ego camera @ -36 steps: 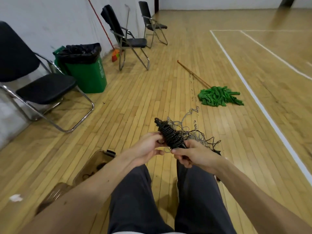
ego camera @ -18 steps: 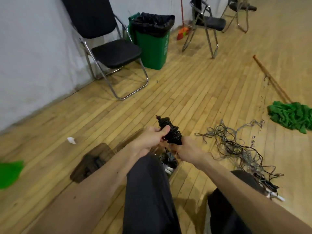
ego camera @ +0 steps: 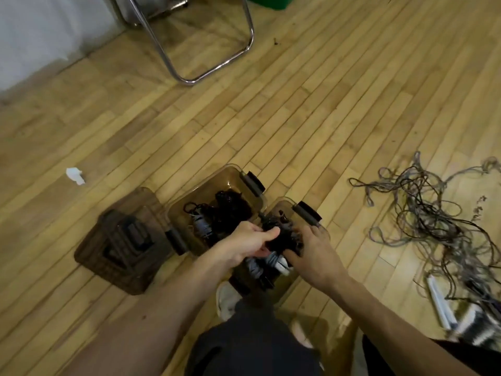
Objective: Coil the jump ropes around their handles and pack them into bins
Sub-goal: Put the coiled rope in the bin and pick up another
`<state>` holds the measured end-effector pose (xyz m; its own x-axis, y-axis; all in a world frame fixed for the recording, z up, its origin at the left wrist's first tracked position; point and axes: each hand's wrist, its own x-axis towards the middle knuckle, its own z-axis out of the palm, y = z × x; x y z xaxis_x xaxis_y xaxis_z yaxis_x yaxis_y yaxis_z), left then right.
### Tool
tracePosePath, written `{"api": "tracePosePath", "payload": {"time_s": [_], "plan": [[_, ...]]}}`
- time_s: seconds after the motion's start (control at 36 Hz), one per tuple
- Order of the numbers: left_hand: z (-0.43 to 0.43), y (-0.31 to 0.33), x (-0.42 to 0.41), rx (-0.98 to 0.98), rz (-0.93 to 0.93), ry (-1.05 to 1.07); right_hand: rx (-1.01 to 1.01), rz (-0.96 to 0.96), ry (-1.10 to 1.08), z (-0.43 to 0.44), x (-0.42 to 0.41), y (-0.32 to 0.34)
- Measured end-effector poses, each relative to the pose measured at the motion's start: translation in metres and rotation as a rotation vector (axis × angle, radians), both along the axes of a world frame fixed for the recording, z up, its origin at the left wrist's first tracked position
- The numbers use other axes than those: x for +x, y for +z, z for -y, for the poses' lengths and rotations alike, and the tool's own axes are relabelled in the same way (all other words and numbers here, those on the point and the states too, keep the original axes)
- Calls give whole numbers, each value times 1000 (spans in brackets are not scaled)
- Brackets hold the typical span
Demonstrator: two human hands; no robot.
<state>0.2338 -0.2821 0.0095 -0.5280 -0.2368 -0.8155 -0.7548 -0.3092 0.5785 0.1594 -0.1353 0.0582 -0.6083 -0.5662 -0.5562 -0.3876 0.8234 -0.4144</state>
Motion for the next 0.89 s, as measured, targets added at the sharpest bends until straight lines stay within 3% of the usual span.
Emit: {"api": "tracePosePath", "payload": {"time_s": [0.22,0.36,0.56,0.67,0.78,0.89], "plan": [[-22,-119,-38,-102,196,-65,108,200,36,3,-34,-108],[-27,-158,-55,-138,244,-10,193,263,109,14,-50,-150],[-38,-185,-61,-352,320,-40,183,337,42,17,-58,-185],[-35,-168,-64,-364,333,-163,163,418,50,7,-66,-175],[-33,-116,-78,-681,289,-599,121,375,11,-13,-84,-142],[-45,-53,-112,-718,134,-774,88,338,-44,-49,-125,-82]]}}
